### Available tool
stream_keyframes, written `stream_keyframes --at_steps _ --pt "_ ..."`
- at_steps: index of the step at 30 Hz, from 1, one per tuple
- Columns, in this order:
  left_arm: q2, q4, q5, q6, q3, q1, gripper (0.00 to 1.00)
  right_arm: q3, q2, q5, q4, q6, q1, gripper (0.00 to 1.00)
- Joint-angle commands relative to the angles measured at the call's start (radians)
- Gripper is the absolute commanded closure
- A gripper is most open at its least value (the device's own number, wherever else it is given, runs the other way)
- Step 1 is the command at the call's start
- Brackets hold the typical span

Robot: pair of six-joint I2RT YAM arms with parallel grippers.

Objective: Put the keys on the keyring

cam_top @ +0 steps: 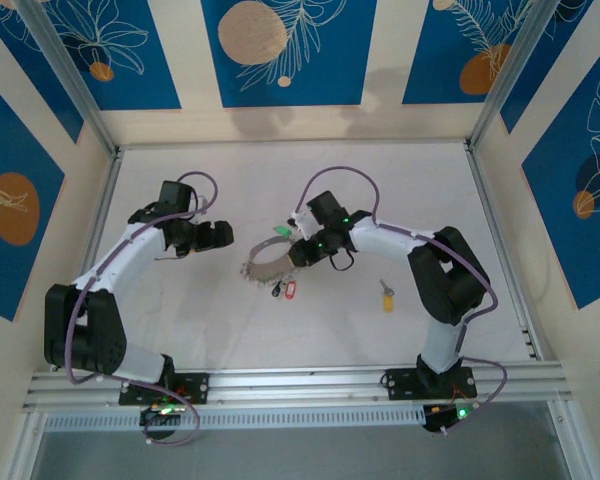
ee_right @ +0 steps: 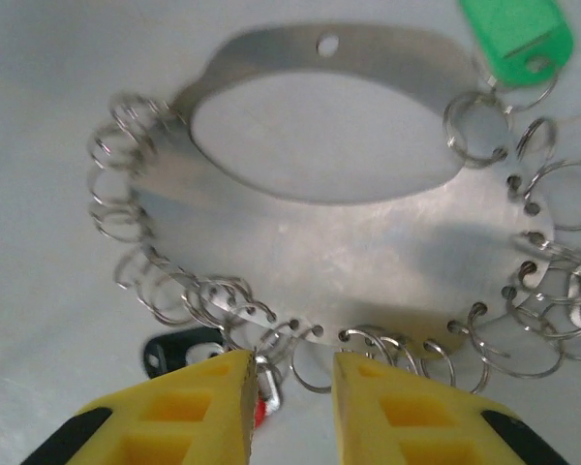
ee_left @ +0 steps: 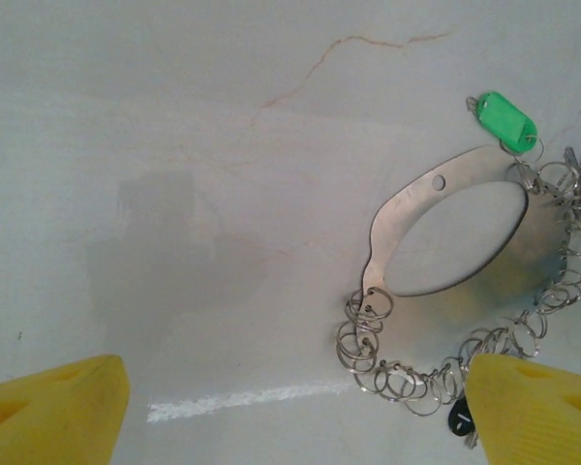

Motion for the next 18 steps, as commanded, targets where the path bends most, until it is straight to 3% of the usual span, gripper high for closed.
stream_keyframes --at_steps 1,3,9,11,14,18 --pt "-0.026 -0.025 -0.022 0.025 0.014 0.009 0.1 -0.028 0.007 0.131 -0.017 -0.19 0.04 0.71" --pt "-0.033 -0.02 -0.025 0.023 0.008 0.008 0.1 -0.047 -0.003 0.201 0.011 -0.257 0.062 0.7" --pt "-0.037 -0.02 -0.033 0.019 0.01 0.008 0.1 -0.135 -0.031 0.17 0.16 -0.623 0.104 0.68" --pt "-0.048 -0.013 -0.045 0.015 0.0 0.008 0.1 -0.213 -0.058 0.221 0.279 -0.731 0.112 0.65" --pt "-0.054 -0.016 -0.046 0.018 -0.004 0.008 0.1 -0.339 -0.097 0.197 0.444 -0.882 0.101 0.61" --pt "-0.056 -0.006 -0.047 0.017 -0.009 0.008 0.1 -0.378 -0.087 0.209 0.531 -0.966 0.088 0.6"
